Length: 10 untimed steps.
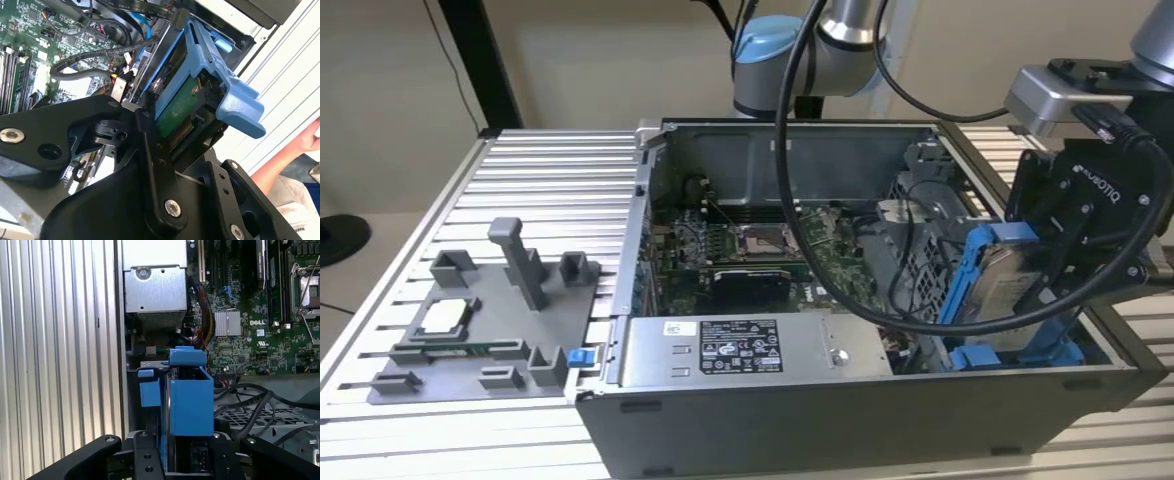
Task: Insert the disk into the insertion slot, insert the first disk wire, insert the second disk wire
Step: 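Insert the disk into the insertion slot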
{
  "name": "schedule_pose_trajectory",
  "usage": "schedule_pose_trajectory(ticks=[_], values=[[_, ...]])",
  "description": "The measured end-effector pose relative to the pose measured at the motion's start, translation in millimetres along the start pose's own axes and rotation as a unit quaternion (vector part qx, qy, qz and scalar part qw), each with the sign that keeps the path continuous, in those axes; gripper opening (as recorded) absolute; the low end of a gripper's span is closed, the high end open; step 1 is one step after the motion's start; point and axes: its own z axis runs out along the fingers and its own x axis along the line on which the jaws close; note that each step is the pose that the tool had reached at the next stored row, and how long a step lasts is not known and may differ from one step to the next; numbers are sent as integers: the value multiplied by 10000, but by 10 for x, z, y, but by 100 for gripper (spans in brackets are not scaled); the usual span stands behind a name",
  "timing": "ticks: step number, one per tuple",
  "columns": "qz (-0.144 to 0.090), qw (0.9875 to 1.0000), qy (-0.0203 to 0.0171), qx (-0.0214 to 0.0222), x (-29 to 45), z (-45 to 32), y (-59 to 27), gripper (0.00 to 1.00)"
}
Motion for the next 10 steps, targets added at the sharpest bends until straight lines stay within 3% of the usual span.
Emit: schedule_pose_trajectory(ticks=[10], values=[[0,10000,0,-4,0,0,0,100]])
